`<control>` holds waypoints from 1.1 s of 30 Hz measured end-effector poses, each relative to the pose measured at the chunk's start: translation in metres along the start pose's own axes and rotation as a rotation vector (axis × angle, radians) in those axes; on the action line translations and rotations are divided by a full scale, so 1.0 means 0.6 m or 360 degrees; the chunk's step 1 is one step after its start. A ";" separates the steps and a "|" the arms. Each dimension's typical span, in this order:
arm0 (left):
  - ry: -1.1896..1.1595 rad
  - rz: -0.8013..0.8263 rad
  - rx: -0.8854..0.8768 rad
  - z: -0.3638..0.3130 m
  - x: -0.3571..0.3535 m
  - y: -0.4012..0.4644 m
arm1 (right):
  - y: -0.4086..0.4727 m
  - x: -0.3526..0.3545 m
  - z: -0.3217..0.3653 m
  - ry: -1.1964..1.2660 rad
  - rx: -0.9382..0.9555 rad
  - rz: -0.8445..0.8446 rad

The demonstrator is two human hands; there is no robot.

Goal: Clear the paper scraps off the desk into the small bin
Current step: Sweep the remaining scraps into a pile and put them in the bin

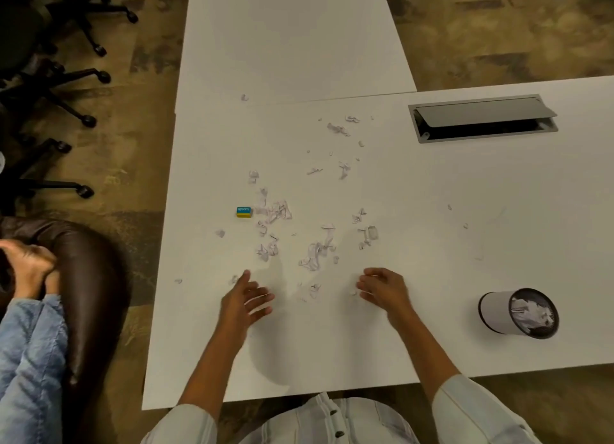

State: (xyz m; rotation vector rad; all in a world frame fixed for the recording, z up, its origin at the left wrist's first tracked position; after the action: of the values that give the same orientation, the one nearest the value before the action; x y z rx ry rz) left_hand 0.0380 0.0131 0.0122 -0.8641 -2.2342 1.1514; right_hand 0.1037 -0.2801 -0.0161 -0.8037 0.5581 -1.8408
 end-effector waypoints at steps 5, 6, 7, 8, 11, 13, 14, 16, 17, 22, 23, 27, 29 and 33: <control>0.0600 -0.0653 -0.0237 -0.003 0.127 0.042 | 0.048 0.091 -0.011 -0.0290 -0.0038 -0.0322; 0.0729 -0.0678 -0.0184 0.005 0.141 0.045 | 0.050 0.088 -0.012 -0.0325 -0.0043 -0.0314; 0.0815 -0.0676 -0.0111 0.013 0.147 0.047 | 0.049 0.076 -0.010 -0.0347 -0.0032 -0.0292; 0.0854 -0.0662 -0.0040 0.021 0.147 0.049 | 0.047 0.058 -0.009 -0.0364 -0.0011 -0.0258; 0.0786 -0.0615 0.0066 0.036 0.118 0.051 | 0.029 -0.014 -0.008 -0.0375 0.0072 -0.0122; 0.0615 -0.0531 0.0117 0.037 0.082 0.049 | 0.016 -0.065 -0.011 -0.0359 0.0116 -0.0034; 0.0538 -0.0467 0.0149 0.036 0.062 0.048 | 0.009 -0.089 -0.011 -0.0348 0.0117 0.0020; 0.0358 -0.0274 0.0248 0.032 0.023 0.042 | -0.004 -0.127 -0.008 -0.0262 0.0049 0.0152; 0.0240 -0.0143 0.0306 0.029 0.005 0.038 | -0.009 -0.139 -0.004 -0.0200 0.0016 0.0206; -0.0133 0.0171 0.0330 0.002 -0.019 0.037 | -0.010 -0.090 0.019 -0.0190 0.0124 0.0099; -0.0100 0.0124 0.0288 -0.002 -0.011 0.041 | -0.006 -0.066 0.017 -0.0256 0.0127 0.0059; 0.0036 -0.0122 0.0196 -0.004 0.054 0.062 | 0.000 0.000 -0.007 -0.0485 -0.0109 0.0115; -0.0058 -0.0134 0.0248 -0.002 0.083 0.073 | -0.007 -0.010 -0.019 -0.0478 -0.0223 0.0230; -0.0413 0.0173 0.0404 -0.013 0.092 0.088 | -0.028 -0.091 -0.018 -0.0203 -0.0484 0.0475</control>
State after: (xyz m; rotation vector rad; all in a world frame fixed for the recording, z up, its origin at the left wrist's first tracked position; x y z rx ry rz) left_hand 0.0218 0.0806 -0.0208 -0.7759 -2.1936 1.6390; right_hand 0.1001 -0.2229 -0.0267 -0.9737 0.8404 -1.4402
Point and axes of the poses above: each hand's wrist, its own y-axis towards the middle knuckle, its own x-axis out of the back of the hand, z = x × y, the point moved 1 cm from there along y, towards the middle knuckle, and after that the axes turned 15 degrees about -z, right-handed, at the moved point
